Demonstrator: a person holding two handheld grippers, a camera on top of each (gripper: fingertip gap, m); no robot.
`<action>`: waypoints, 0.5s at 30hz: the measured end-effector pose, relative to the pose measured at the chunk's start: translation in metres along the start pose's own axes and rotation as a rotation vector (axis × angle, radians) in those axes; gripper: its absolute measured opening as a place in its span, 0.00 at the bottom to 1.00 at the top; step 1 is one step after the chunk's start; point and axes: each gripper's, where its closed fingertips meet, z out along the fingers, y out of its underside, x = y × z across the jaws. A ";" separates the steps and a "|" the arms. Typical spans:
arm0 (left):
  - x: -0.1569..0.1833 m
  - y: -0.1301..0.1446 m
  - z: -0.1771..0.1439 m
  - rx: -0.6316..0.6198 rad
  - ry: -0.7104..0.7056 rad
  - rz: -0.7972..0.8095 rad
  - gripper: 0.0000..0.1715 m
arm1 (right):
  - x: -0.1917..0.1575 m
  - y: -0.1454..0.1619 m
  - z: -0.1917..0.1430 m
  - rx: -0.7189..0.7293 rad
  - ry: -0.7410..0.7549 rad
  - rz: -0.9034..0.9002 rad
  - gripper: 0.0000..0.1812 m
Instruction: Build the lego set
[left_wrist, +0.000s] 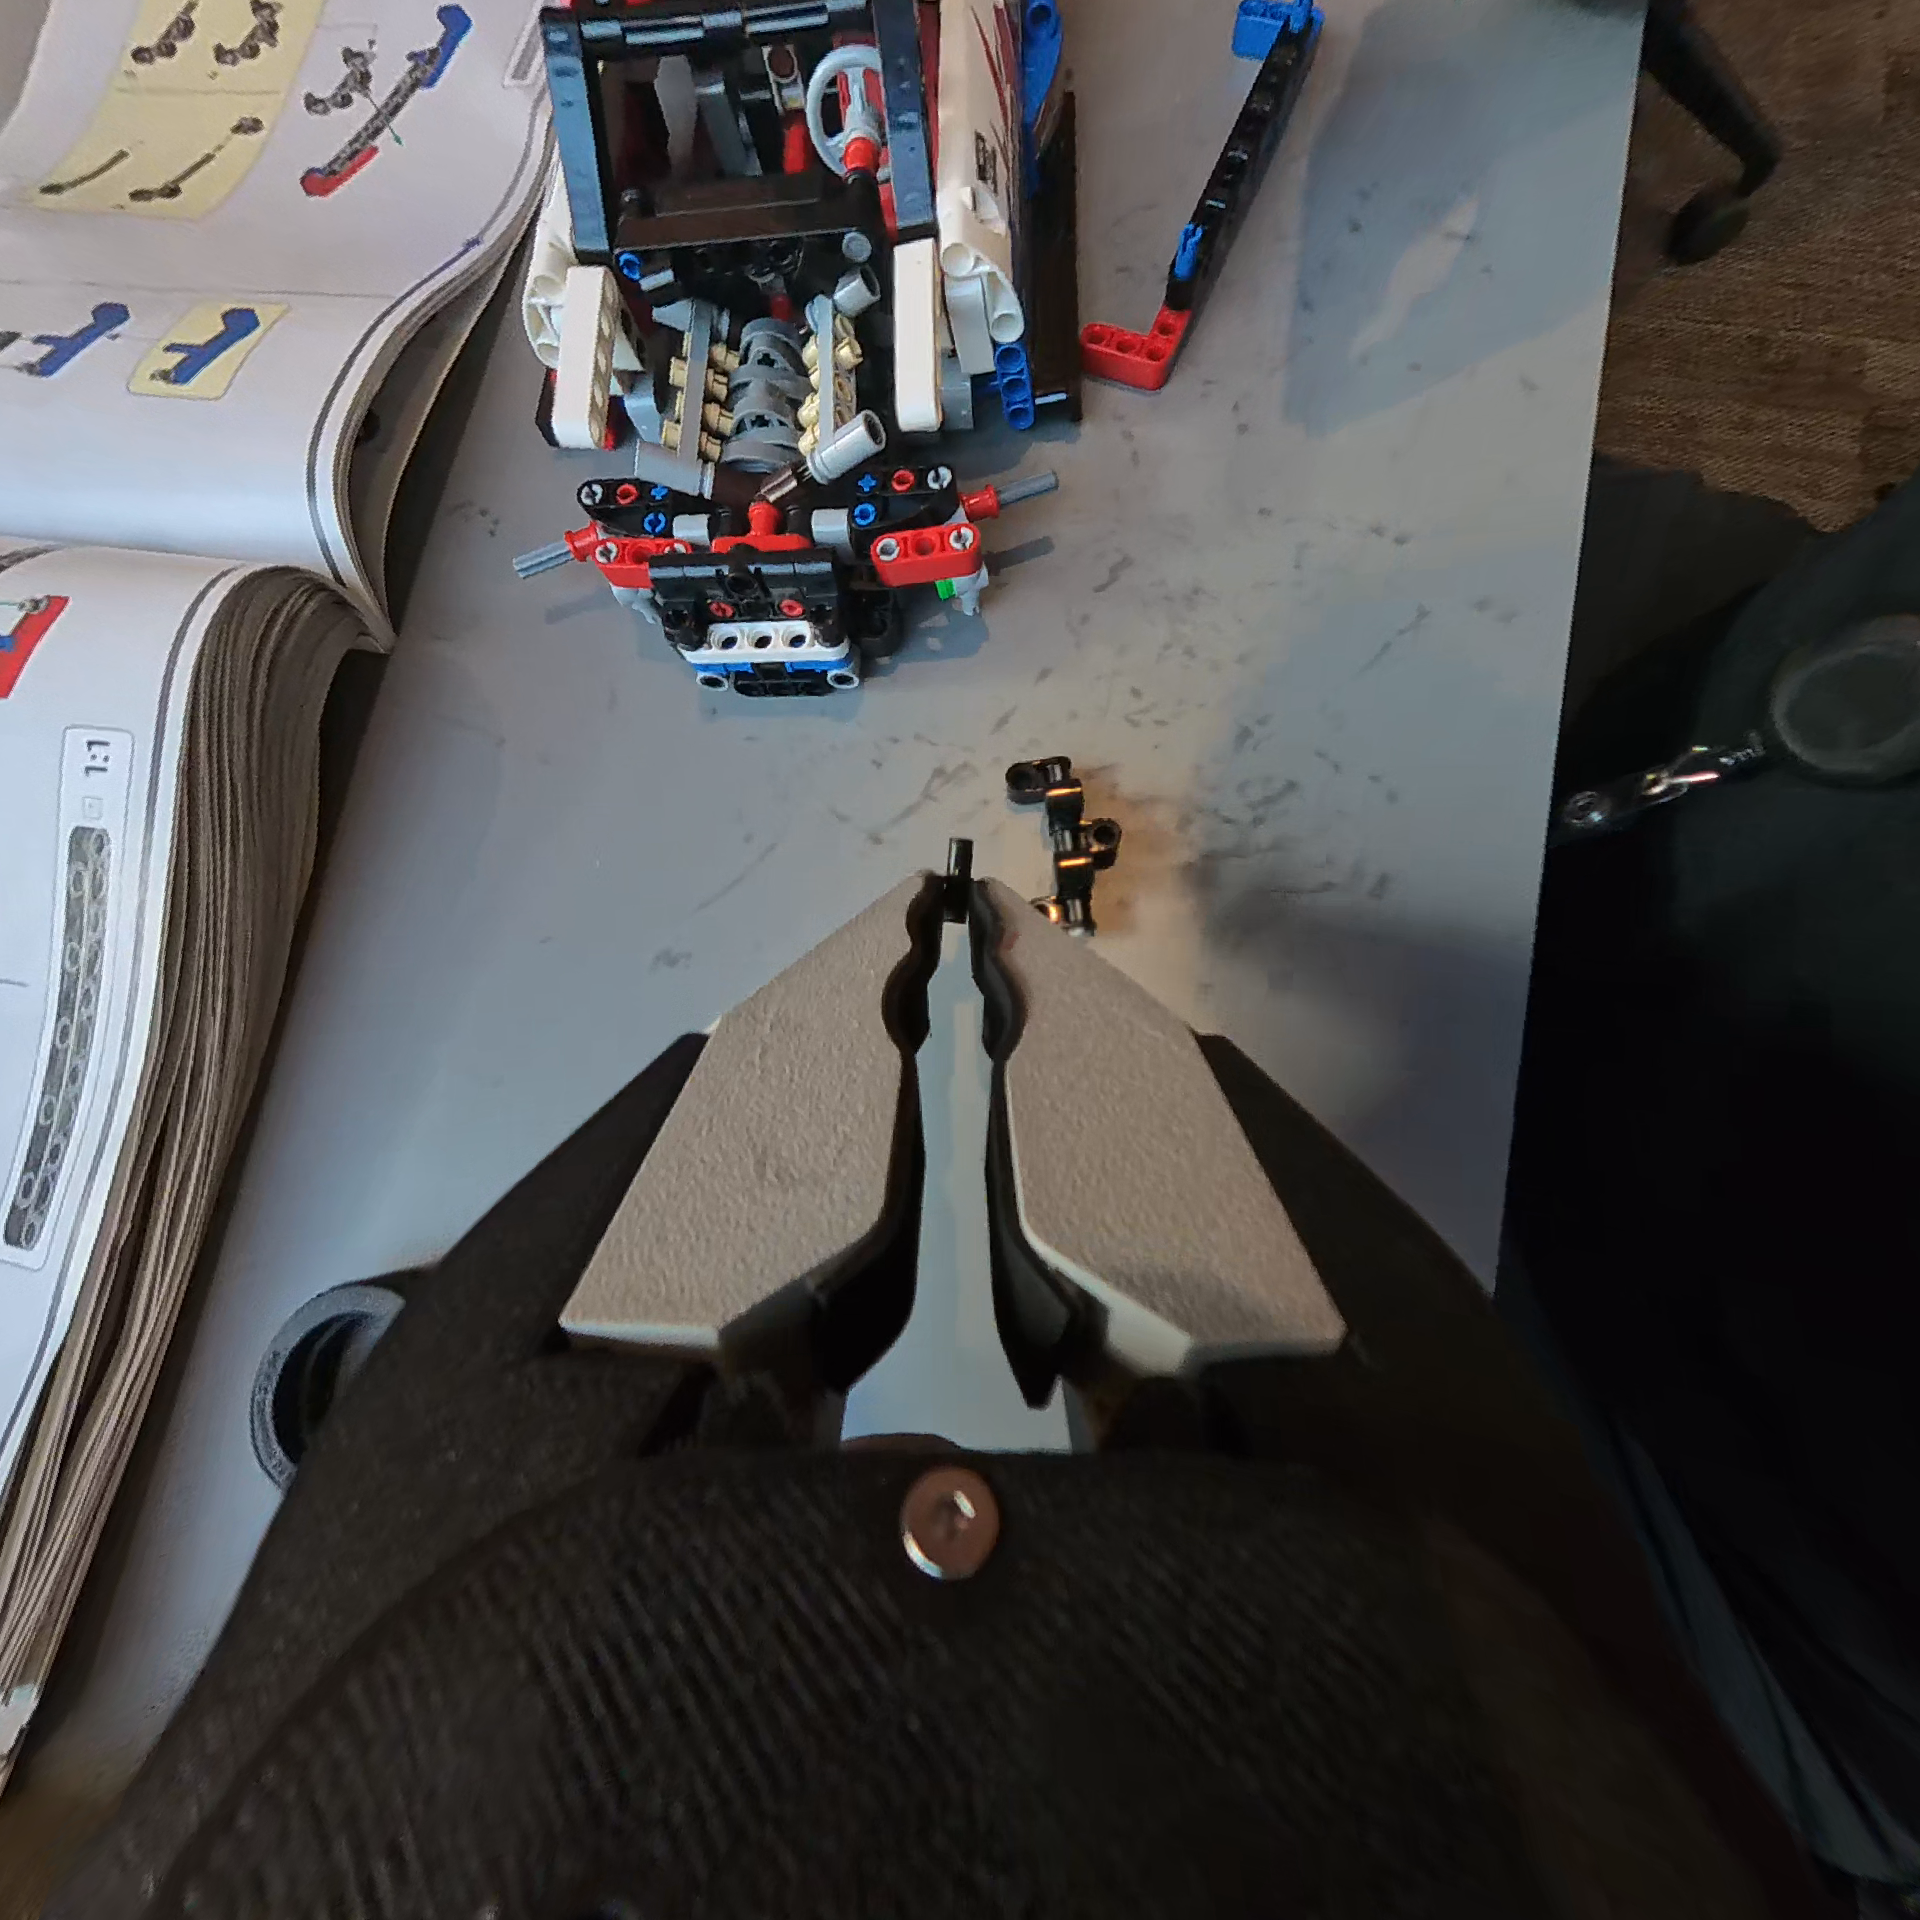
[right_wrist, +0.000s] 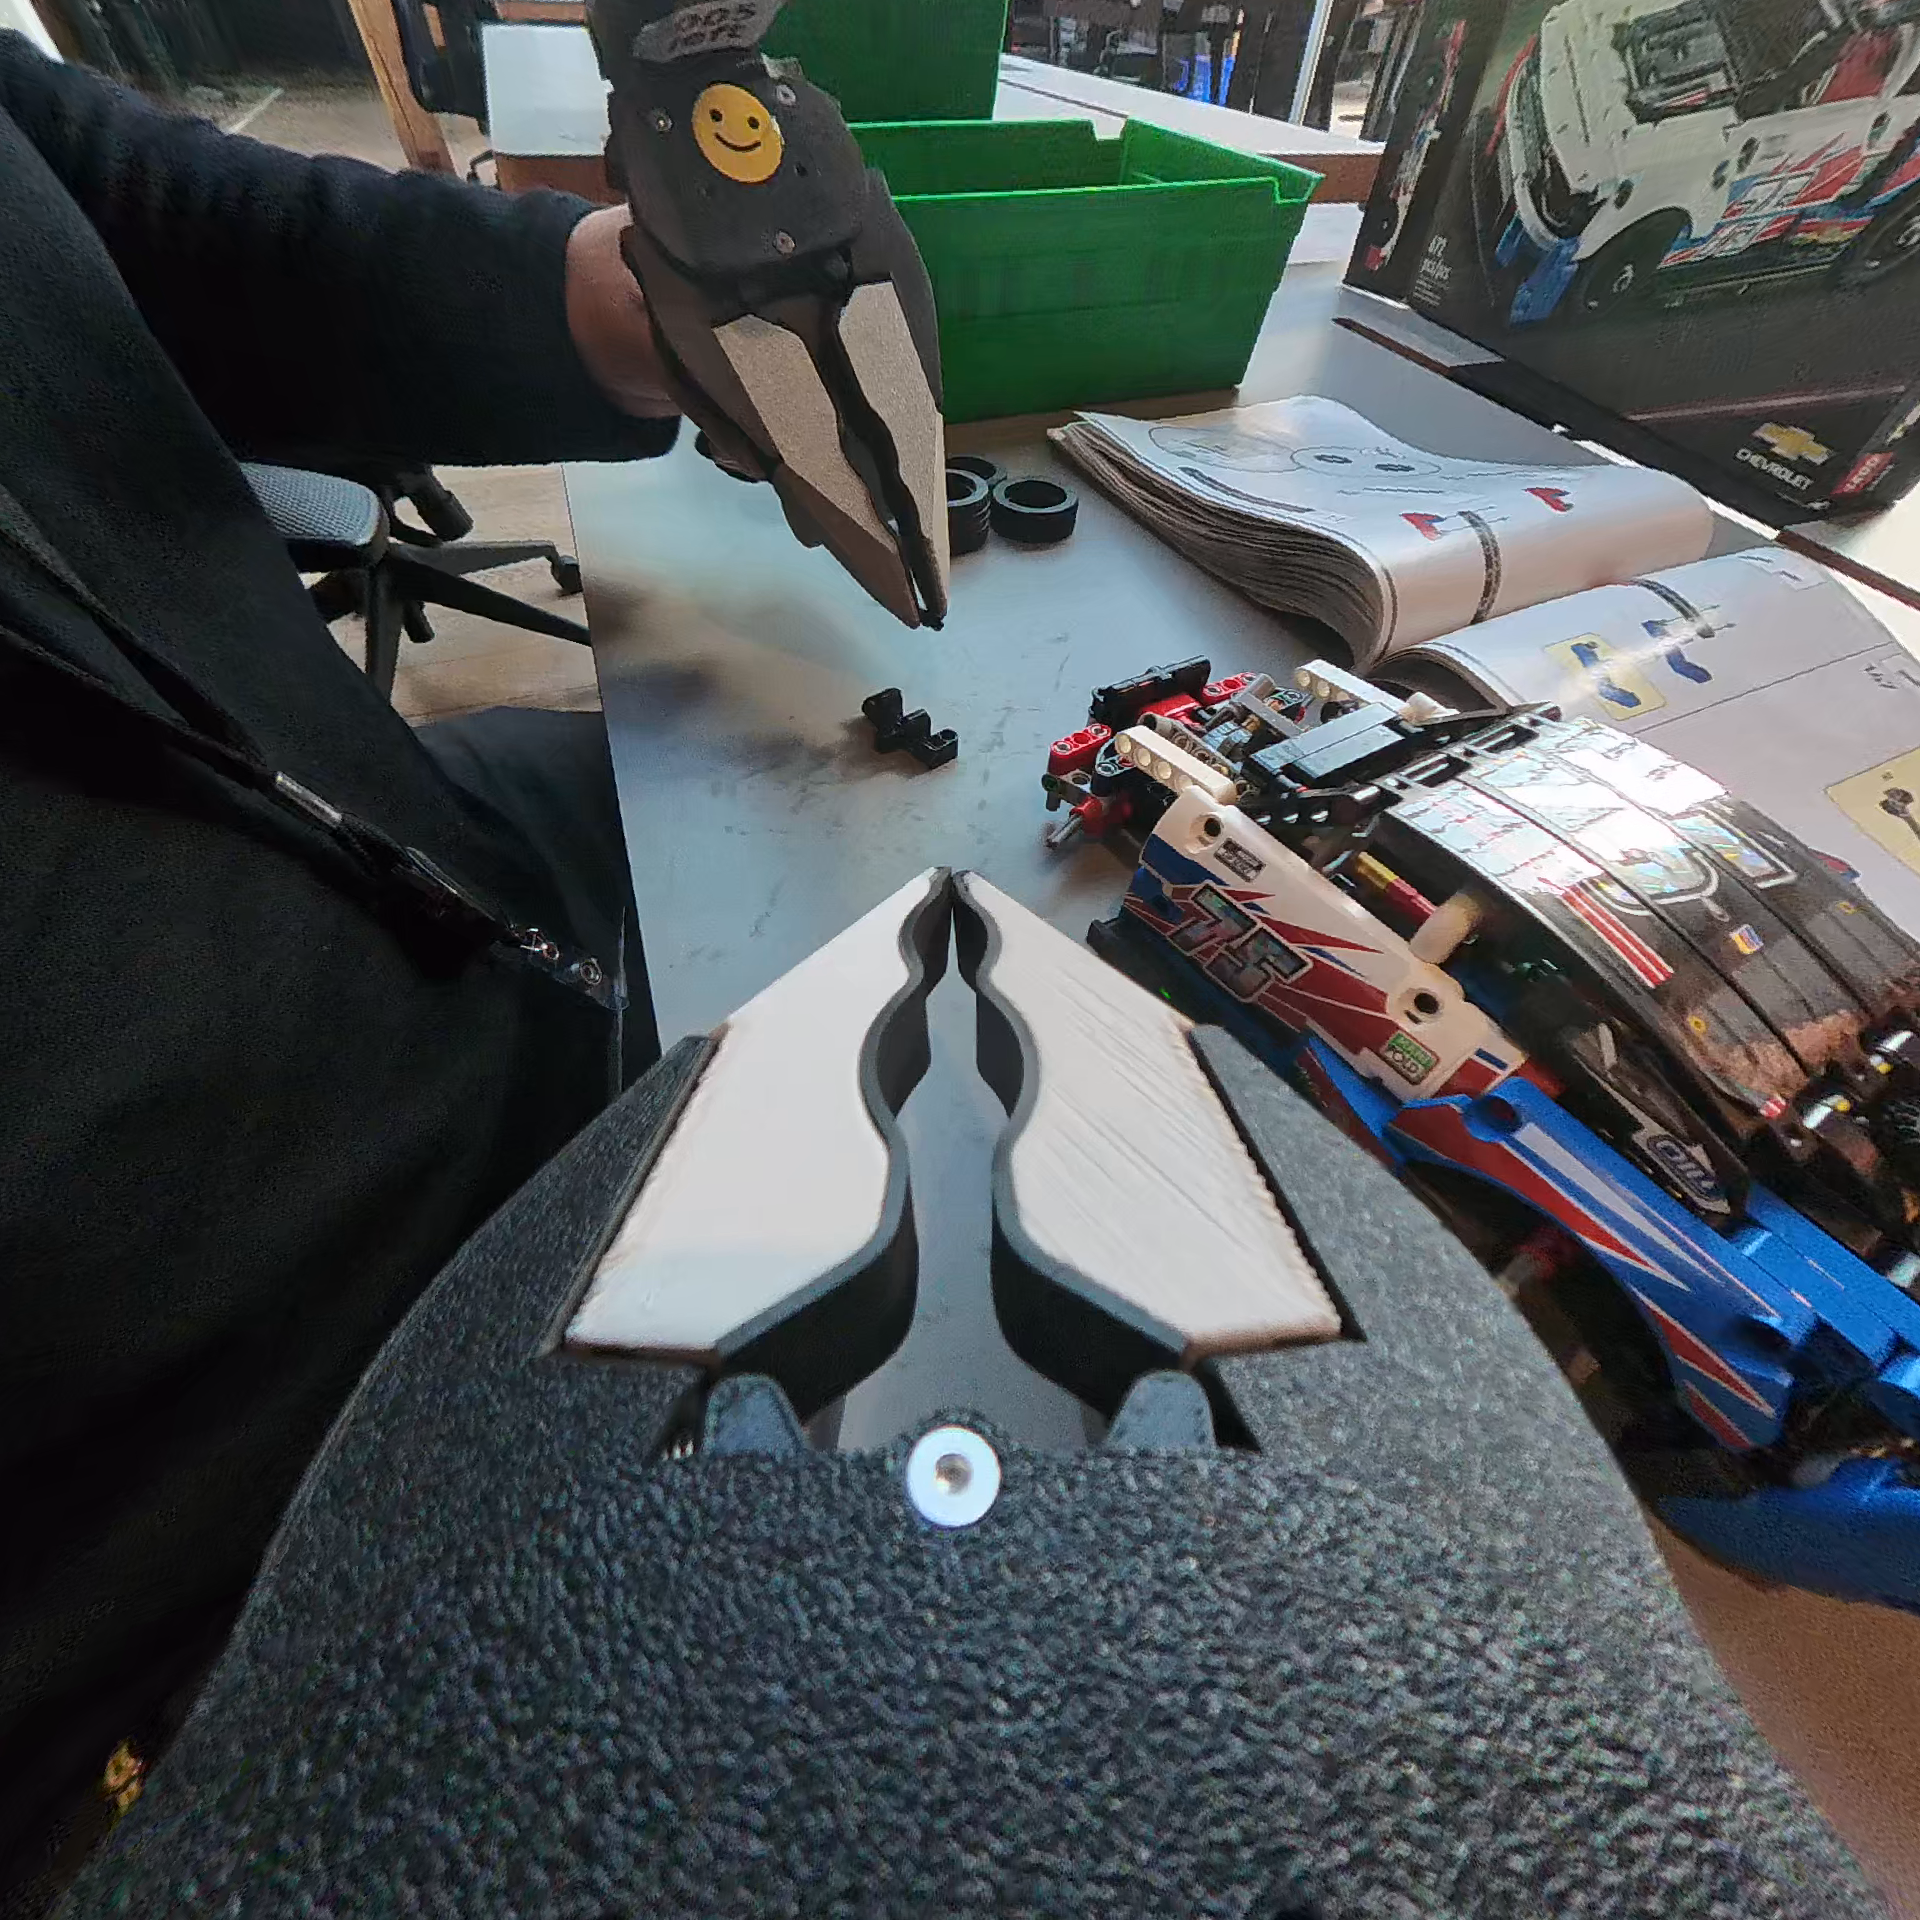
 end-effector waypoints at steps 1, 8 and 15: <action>0.000 0.001 -0.001 0.000 -0.003 -0.005 0.01 | -0.001 0.001 0.000 -0.007 -0.003 0.003 0.00; 0.005 0.010 -0.005 -0.001 0.003 -0.029 0.01 | -0.008 0.002 0.009 -0.032 -0.033 0.001 0.00; 0.017 -0.004 -0.006 0.080 0.028 -0.009 0.01 | -0.023 -0.004 0.026 -0.029 -0.081 0.024 0.00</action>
